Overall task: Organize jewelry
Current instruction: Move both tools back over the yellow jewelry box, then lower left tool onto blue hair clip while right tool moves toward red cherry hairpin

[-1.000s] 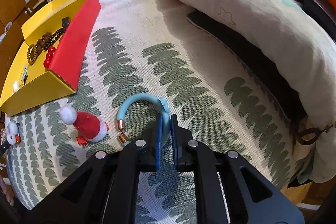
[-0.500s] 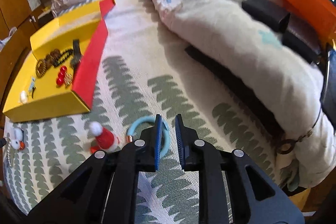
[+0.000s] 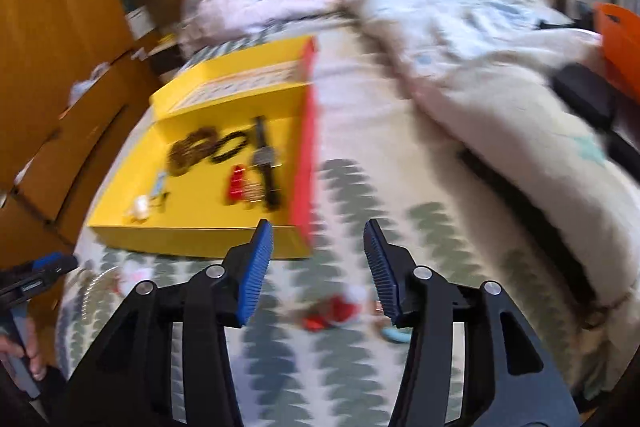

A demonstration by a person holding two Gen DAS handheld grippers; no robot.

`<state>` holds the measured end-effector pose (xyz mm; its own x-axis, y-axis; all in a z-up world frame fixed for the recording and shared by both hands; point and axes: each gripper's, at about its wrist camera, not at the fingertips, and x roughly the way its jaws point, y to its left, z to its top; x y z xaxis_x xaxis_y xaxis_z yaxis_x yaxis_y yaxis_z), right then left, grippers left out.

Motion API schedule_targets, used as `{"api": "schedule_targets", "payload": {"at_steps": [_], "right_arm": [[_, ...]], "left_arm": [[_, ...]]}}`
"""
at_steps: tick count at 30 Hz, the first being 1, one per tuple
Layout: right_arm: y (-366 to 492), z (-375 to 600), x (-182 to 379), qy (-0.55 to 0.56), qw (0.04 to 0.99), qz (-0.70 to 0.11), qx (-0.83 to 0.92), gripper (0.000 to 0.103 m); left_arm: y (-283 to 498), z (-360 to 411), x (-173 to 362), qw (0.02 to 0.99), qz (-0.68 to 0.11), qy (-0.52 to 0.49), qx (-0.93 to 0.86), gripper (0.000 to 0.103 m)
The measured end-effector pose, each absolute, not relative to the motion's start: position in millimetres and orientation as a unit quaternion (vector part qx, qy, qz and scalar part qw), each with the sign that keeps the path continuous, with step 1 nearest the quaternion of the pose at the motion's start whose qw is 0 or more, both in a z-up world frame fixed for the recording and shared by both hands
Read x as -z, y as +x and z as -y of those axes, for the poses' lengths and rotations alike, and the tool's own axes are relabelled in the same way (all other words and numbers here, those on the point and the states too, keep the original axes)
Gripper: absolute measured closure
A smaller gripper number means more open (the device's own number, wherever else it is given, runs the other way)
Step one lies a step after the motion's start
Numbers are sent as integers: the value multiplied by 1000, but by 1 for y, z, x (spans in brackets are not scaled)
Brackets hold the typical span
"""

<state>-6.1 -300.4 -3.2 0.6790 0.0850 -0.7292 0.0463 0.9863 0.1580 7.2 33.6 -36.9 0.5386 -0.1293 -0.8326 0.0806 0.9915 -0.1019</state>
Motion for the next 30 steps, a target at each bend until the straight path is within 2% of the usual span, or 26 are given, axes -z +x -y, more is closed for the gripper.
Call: {"api": "schedule_targets", "payload": {"at_steps": [7, 11, 14, 17, 30], "right_arm": [[50, 255, 15, 55, 896, -437, -53, 50], [89, 238, 26, 54, 885, -458, -64, 50], [114, 227, 31, 36, 882, -467, -59, 44], [135, 222, 35, 22, 878, -475, -54, 43], [195, 220, 63, 69, 844, -525, -81, 43]], "left_arm": [[40, -8, 26, 872, -482, -20, 81, 35], [71, -1, 29, 863, -498, -25, 78, 31], [94, -1, 30, 856, -510, -34, 79, 31], [116, 1, 31, 850, -519, -36, 81, 31], [186, 21, 70, 812, -577, -33, 80, 31]]}}
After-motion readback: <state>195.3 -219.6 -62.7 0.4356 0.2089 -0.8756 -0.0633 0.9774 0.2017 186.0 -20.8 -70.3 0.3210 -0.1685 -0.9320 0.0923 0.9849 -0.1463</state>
